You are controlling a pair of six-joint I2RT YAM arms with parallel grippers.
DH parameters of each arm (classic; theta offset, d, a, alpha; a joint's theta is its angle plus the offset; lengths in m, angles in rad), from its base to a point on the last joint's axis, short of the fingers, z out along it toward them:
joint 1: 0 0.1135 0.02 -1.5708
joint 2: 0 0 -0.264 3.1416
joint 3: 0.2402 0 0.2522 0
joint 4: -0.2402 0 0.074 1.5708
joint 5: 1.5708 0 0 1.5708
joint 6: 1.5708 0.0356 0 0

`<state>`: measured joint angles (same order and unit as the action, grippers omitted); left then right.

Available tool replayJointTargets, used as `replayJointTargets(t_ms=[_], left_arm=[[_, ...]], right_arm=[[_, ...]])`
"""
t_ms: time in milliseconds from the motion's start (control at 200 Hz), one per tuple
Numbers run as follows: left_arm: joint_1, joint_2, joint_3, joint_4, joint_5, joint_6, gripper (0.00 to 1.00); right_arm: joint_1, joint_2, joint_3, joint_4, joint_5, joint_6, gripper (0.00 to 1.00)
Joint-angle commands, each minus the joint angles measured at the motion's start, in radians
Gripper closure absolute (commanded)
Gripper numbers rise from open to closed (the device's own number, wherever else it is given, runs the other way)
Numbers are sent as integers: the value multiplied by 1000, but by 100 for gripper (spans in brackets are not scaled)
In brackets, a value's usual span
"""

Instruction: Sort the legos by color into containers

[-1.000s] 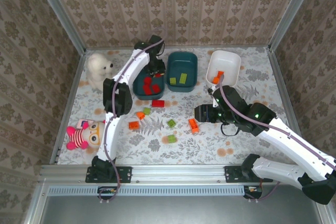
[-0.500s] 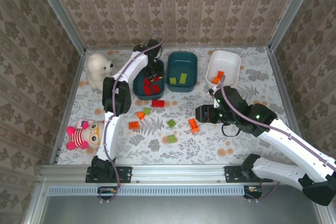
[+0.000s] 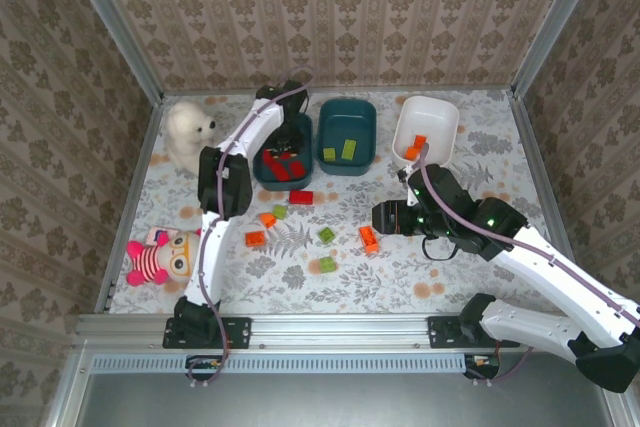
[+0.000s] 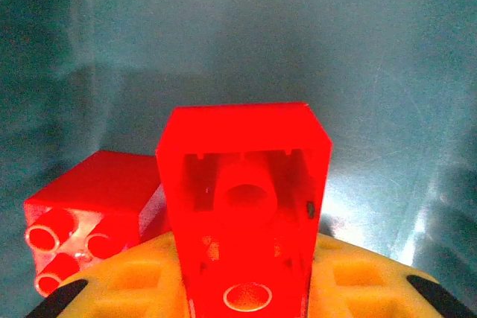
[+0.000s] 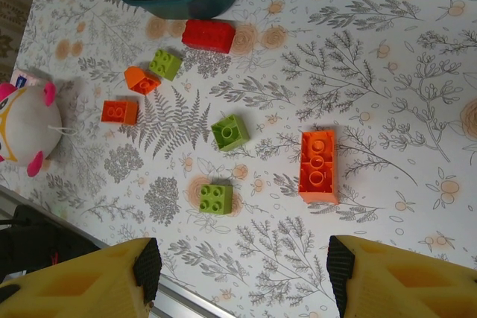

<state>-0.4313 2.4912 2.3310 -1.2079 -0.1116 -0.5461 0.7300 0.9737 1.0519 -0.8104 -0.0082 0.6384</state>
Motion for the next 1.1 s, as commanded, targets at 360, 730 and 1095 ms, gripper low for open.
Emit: replayJointTargets(t_ms=[360, 730, 1095], left_arm=[[-18, -15, 87, -95, -27, 24, 43], [-18, -399, 7, -71, 40, -20, 31], [25, -1240, -923, 158, 126, -93, 18]], right_arm=[[-5, -3, -9, 19, -15, -8, 36], [9, 93, 73, 37, -15, -52, 37], [123, 314, 254, 55, 58, -59, 35]])
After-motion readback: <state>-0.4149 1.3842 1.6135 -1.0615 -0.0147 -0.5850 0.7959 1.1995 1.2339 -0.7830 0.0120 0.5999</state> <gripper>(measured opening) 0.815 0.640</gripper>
